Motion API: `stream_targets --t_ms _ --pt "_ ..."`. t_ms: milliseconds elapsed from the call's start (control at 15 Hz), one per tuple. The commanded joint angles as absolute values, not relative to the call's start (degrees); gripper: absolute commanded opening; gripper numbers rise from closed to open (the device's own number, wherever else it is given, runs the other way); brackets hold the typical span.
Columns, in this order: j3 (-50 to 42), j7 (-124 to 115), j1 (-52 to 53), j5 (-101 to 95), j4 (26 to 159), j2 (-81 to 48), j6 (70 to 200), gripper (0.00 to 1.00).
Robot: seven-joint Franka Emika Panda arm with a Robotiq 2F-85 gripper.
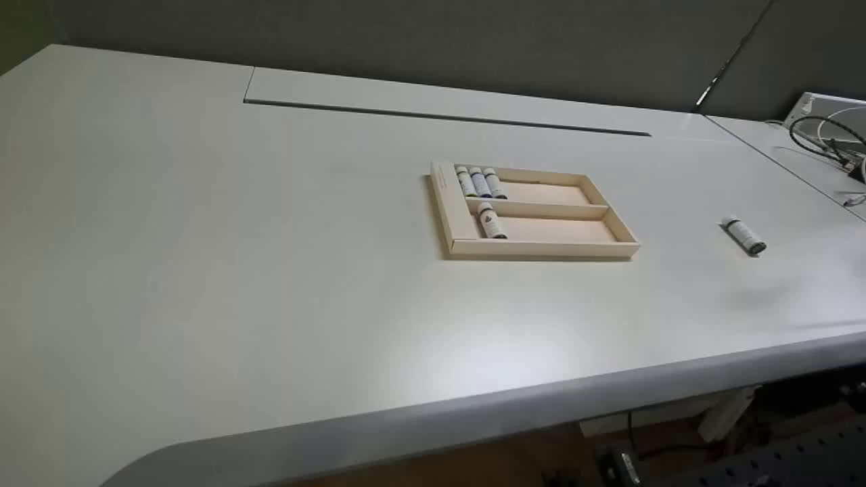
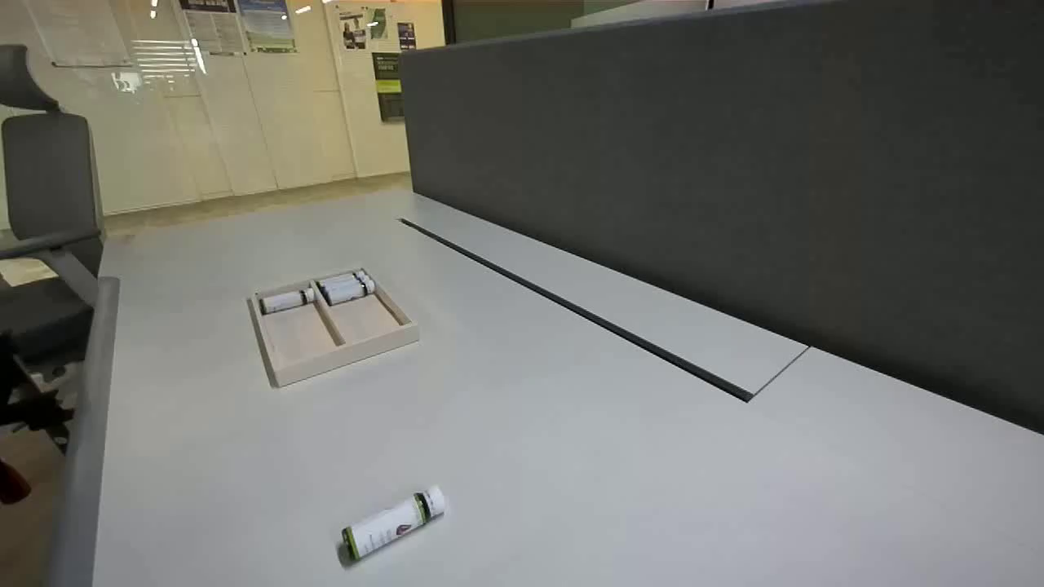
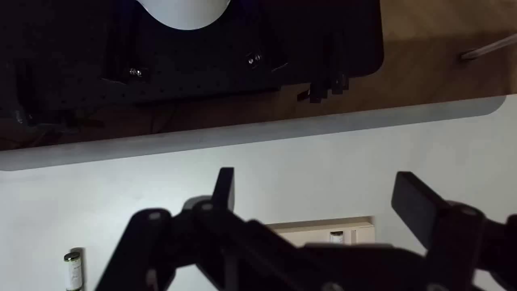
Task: Pick up the bottle from the table and place it on the top part of the tray
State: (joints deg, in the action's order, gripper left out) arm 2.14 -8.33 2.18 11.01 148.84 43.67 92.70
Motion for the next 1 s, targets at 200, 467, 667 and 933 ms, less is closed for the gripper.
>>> stream_targets --t_ms 200,467,667,933 --pt "2.7 -7.9 1.5 11.3 148.7 43.7 92.5 1.00" --pt "2.7 -7.9 1.5 11.3 148.7 43.7 92.5 1.00" --pt "2.6 -6.2 0.3 7.6 148.7 43.0 96.1 1.00" --pt "-0.2 -1.8 -3.4 -1.4 146.9 40.0 104.8 1.00"
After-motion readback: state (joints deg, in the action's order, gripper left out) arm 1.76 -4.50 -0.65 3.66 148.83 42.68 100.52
